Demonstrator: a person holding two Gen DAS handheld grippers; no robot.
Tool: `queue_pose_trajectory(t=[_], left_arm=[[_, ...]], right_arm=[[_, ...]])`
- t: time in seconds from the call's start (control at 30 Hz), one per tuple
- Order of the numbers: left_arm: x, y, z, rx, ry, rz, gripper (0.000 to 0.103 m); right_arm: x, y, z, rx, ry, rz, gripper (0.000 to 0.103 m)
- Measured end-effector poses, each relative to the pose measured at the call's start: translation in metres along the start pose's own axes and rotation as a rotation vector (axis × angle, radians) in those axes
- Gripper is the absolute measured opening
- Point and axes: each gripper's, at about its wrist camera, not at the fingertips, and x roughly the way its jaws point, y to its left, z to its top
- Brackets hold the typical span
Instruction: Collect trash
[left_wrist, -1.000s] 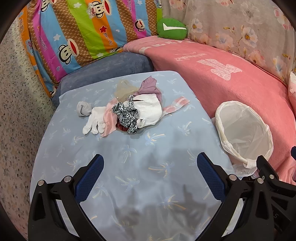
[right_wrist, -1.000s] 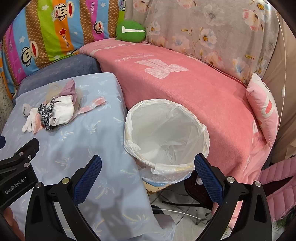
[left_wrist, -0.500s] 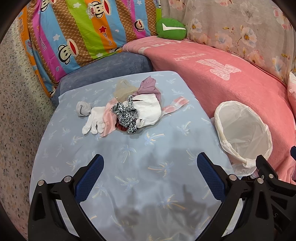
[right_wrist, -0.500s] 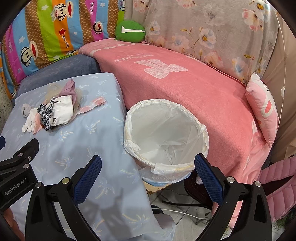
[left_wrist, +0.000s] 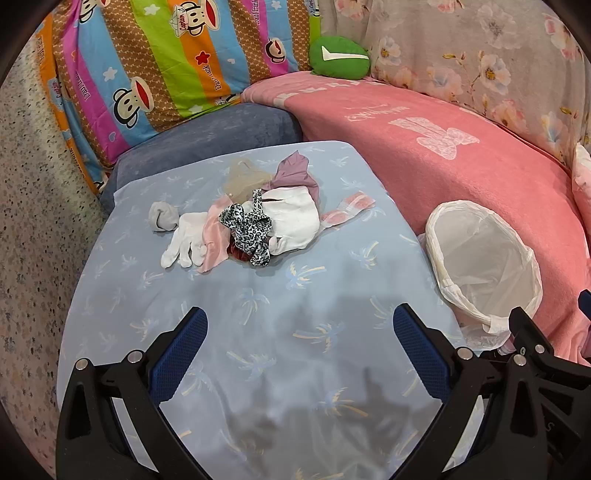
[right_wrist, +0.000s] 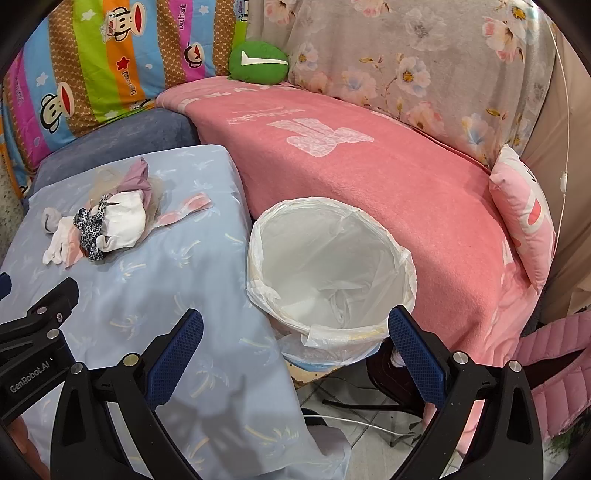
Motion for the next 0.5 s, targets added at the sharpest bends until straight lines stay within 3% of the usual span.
queue_pose_trajectory(t=[0.5], left_arm=[[0.0004, 0.0013, 0.0015, 0.003, 0.002, -0.007, 0.096]], right_arm=[[0.0021, 0.0017, 0.0023, 0.008, 0.002, -0.014, 0.097]])
